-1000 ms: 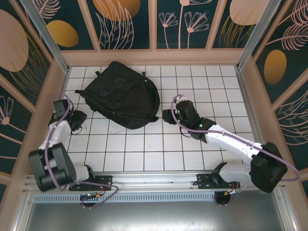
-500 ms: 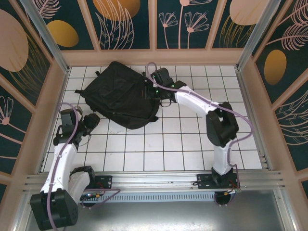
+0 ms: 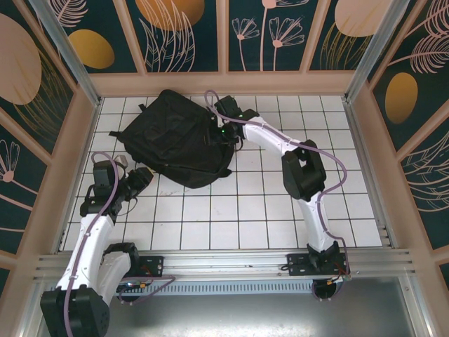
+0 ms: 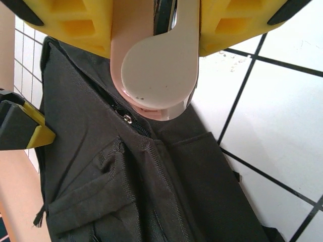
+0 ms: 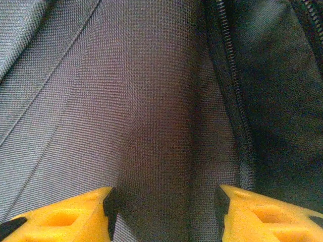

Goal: Pack books, pencil case, and school supplies into a backpack

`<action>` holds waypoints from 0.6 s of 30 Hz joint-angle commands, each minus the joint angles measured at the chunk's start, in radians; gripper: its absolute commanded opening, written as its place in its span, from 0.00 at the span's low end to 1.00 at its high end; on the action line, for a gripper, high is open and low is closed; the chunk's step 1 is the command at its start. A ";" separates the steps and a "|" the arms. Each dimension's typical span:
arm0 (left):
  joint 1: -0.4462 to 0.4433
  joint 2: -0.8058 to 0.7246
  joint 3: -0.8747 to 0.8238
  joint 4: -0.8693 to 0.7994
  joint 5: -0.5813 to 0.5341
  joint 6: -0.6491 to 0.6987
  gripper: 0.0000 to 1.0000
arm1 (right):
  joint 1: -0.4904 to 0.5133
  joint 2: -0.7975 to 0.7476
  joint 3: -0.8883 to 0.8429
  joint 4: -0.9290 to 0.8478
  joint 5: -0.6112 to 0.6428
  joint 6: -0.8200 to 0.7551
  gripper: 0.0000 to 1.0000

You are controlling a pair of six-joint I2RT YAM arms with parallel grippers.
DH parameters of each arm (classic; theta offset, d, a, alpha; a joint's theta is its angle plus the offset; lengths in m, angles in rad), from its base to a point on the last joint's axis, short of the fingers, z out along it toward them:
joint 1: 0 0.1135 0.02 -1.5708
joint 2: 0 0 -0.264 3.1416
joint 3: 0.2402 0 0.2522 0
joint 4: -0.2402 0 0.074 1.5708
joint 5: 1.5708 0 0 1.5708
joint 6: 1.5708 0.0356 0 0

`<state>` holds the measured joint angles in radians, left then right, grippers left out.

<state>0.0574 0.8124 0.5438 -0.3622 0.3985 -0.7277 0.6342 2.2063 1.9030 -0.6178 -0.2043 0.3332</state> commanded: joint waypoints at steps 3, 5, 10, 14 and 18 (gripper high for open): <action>-0.009 -0.039 0.021 0.022 0.066 -0.049 0.31 | -0.006 0.014 0.014 -0.051 -0.173 0.027 0.46; -0.011 -0.048 0.021 0.022 0.091 -0.070 0.30 | 0.000 -0.003 0.007 -0.014 -0.233 0.064 0.39; -0.031 -0.080 0.042 -0.008 0.127 -0.106 0.31 | 0.017 -0.023 0.027 0.017 -0.284 0.114 0.10; -0.058 -0.087 0.062 -0.032 0.149 -0.118 0.31 | 0.019 -0.077 -0.015 0.093 -0.330 0.193 0.00; -0.067 -0.098 0.059 -0.016 0.172 -0.136 0.31 | 0.023 -0.130 -0.031 0.164 -0.357 0.282 0.00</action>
<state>-0.0029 0.7296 0.5735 -0.3790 0.5270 -0.8356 0.6434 2.1715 1.8778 -0.5472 -0.4934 0.5259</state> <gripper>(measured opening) 0.340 0.065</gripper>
